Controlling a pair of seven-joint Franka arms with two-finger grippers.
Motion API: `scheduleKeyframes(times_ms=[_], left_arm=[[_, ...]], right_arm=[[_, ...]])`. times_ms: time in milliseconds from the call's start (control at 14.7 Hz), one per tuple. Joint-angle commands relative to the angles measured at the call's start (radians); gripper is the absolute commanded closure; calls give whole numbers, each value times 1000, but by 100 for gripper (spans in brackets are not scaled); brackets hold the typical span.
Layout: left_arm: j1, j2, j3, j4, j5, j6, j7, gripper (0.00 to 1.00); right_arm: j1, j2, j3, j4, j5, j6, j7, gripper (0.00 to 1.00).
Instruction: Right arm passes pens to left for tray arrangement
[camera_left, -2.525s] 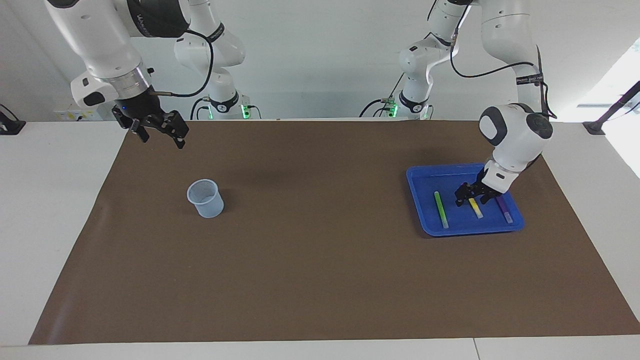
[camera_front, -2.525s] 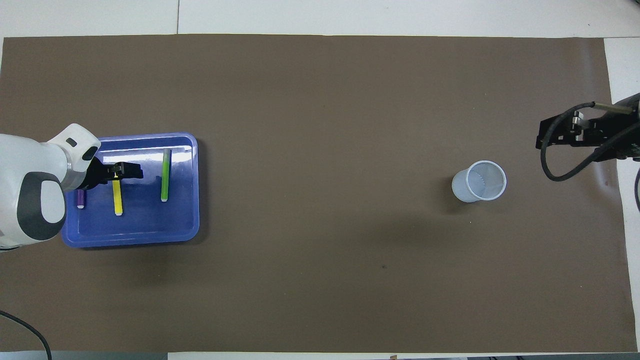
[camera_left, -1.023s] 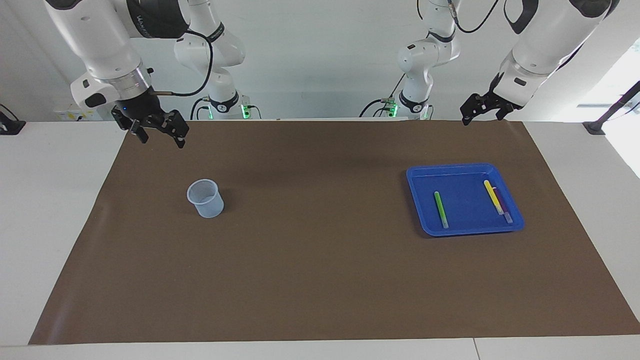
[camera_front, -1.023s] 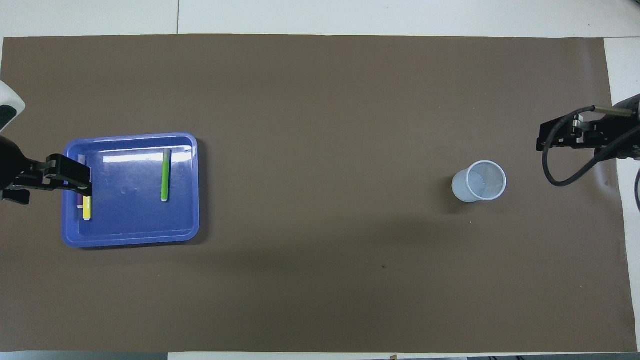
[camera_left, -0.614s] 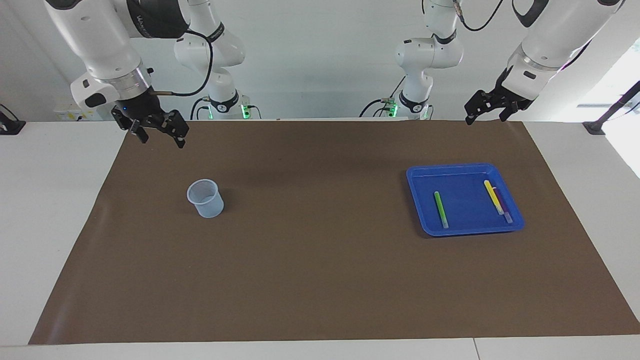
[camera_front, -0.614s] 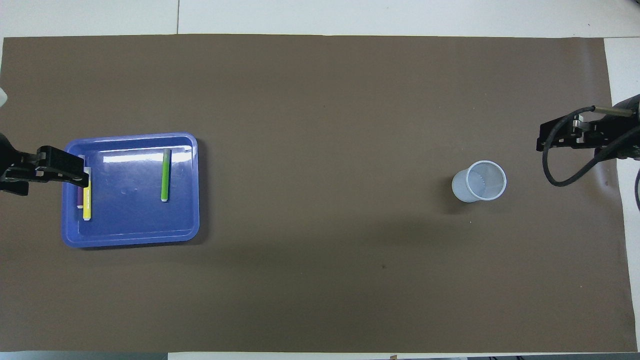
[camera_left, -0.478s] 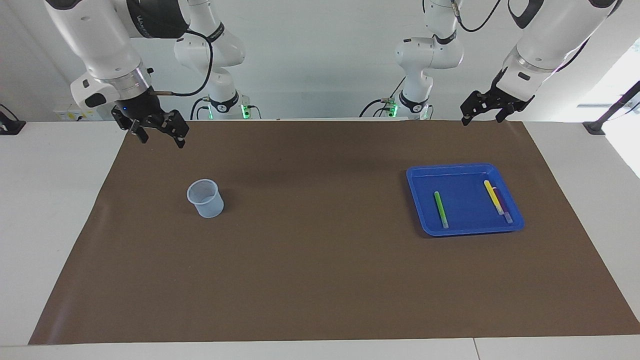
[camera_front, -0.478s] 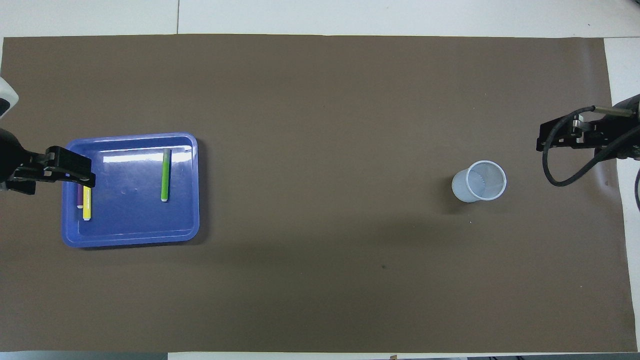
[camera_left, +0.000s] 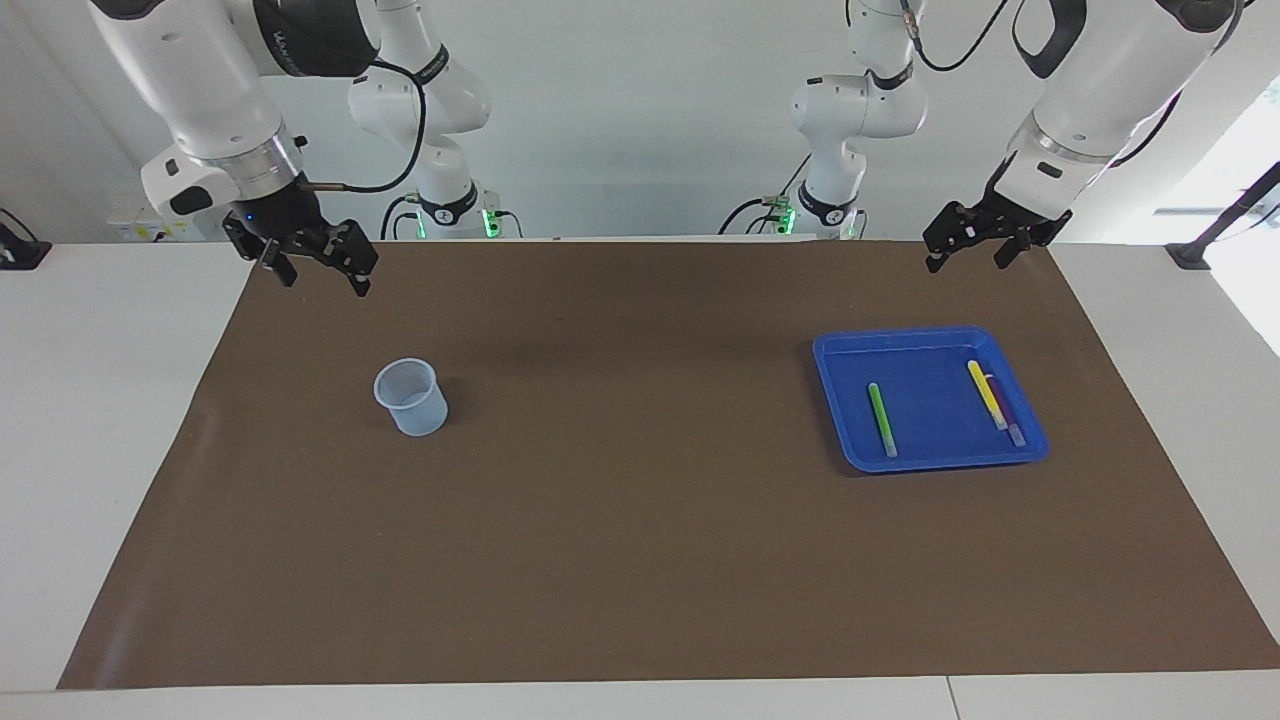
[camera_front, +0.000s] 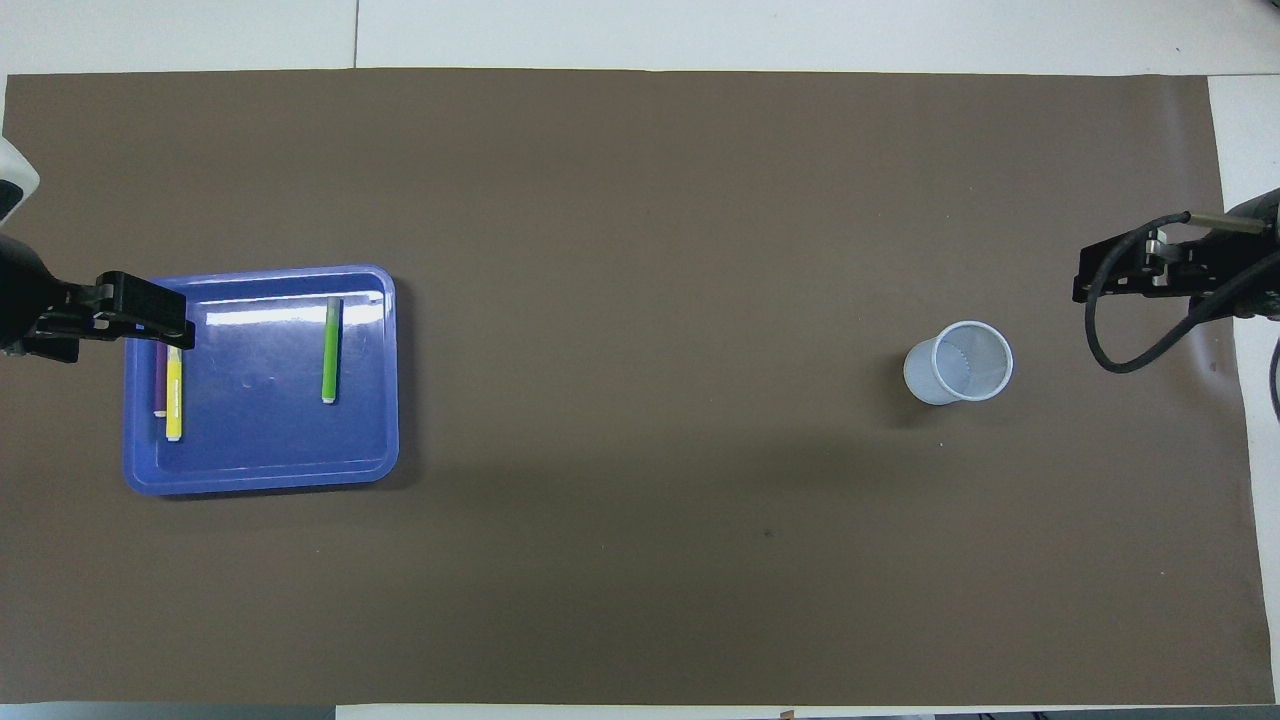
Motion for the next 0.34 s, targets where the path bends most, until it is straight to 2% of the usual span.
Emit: scheduleKeyframes(times_ms=[0,273], left_arm=[[2,14,-10,25,-7,-26,14,0],[7,17,-20,39,-9,-29,14,0]], right_arm=[[0,-23,-6,-24,8,-3,-17,0],[0,-23,-6,-24,10,-3,-17,0]])
